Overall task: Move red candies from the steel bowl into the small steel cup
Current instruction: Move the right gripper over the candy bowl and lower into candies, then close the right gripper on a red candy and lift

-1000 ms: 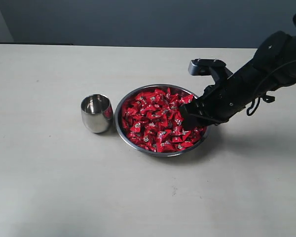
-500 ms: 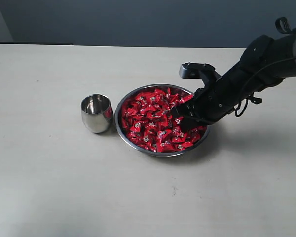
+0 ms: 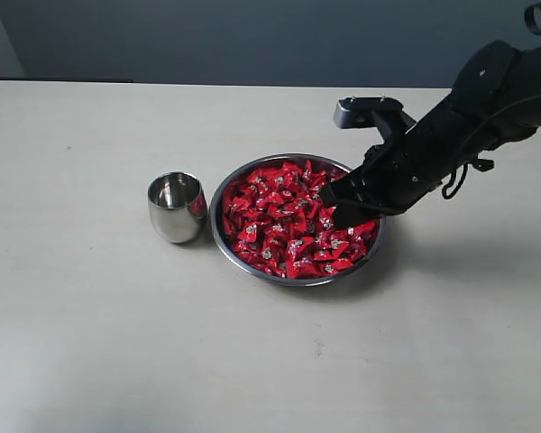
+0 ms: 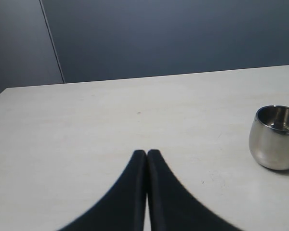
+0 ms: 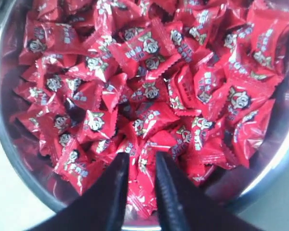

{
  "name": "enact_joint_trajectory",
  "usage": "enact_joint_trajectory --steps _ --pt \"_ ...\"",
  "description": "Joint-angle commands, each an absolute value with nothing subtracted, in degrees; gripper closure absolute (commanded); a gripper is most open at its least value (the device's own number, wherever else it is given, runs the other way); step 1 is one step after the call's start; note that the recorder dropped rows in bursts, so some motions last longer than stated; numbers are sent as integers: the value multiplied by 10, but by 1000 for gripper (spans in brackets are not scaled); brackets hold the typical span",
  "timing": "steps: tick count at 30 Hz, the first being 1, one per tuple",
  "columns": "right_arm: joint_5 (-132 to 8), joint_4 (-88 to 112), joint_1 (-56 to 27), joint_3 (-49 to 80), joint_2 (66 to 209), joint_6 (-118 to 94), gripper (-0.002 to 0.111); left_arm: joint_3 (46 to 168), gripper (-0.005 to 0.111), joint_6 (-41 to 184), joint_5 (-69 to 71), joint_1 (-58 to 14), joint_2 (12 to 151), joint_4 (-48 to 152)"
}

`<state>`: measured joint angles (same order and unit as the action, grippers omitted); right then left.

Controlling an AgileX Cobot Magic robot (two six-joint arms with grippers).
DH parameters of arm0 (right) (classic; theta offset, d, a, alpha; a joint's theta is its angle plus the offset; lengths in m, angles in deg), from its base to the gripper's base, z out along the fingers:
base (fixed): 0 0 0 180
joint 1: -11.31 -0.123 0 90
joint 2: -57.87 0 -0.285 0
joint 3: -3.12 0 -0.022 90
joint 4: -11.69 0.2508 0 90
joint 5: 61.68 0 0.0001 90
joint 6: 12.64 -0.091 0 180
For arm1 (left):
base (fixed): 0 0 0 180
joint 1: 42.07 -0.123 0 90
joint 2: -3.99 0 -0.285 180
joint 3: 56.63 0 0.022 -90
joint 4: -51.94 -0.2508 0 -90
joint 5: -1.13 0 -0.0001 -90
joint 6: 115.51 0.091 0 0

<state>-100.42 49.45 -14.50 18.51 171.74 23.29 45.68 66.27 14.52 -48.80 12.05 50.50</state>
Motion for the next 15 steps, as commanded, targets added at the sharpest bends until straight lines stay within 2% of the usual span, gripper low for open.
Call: enact_joint_trajectory --steps 1,6,8,11,15 --pt "-1007 491 -144 182 1745 234 65 462 106 662 144 -489 118 504" --pt "-1002 521 -144 182 1766 234 68 462 106 662 144 -489 118 504" --pt "-1002 520 -144 182 1768 234 78 462 106 662 144 -489 118 504" --pt "-1000 520 -144 182 1766 234 106 462 106 662 144 -489 118 504" --pt "-1003 520 -144 182 1757 234 108 462 106 662 144 -489 118 504"
